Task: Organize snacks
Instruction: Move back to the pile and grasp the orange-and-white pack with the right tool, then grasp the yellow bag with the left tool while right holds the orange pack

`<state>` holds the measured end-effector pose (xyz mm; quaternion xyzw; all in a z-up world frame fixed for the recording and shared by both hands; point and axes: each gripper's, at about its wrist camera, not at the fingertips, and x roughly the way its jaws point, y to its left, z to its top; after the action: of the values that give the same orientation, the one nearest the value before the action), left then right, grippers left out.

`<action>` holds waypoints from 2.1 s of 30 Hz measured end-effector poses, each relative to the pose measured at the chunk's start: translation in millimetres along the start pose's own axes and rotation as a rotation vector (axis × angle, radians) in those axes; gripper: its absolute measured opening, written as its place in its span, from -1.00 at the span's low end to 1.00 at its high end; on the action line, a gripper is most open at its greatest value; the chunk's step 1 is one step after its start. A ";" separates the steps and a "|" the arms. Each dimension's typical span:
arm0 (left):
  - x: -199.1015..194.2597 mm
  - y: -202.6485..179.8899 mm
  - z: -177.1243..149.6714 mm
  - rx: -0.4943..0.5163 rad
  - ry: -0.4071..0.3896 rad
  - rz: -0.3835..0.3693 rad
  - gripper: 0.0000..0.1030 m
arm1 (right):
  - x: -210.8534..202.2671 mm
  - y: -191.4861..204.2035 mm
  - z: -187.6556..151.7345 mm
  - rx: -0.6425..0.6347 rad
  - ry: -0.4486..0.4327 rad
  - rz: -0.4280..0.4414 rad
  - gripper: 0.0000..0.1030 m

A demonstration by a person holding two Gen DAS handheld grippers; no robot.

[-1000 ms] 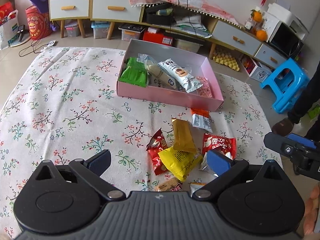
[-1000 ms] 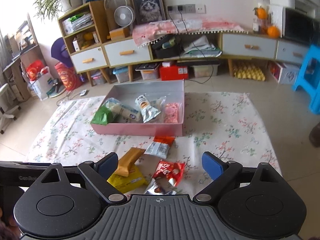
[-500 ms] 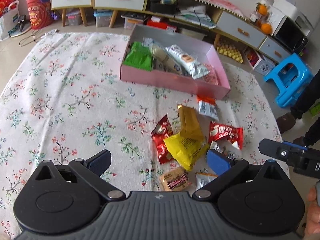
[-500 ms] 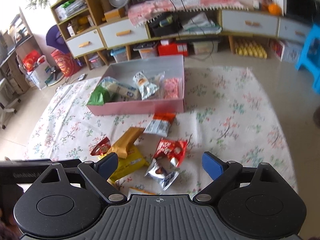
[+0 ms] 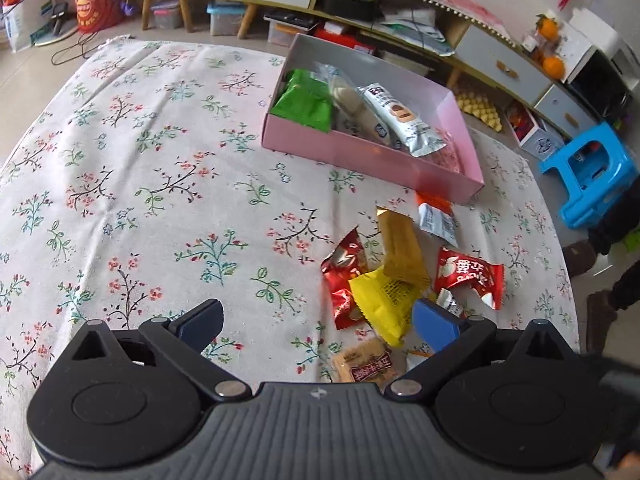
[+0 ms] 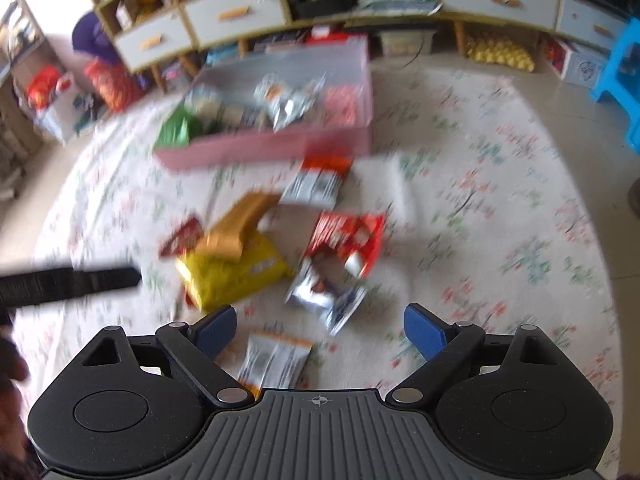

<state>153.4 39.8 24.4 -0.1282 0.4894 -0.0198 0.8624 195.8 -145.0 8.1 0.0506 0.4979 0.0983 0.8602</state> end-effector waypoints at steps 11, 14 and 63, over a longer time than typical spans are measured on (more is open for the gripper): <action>4.4 5.5 4.3 -0.011 0.003 0.010 0.92 | 33.1 44.3 -39.9 -0.156 0.059 -0.088 0.21; 5.6 3.8 3.2 0.000 0.004 -0.001 0.92 | 23.0 35.3 -33.3 -0.089 0.057 -0.061 -0.25; 37.2 -64.3 -11.6 0.456 0.008 -0.144 -0.04 | -42.9 -52.6 11.8 0.233 -0.163 0.060 -0.24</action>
<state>168.8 -30.6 2.9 0.0354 0.4651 -0.1919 0.8635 191.5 -205.6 40.6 0.1727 0.4325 0.0610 0.8828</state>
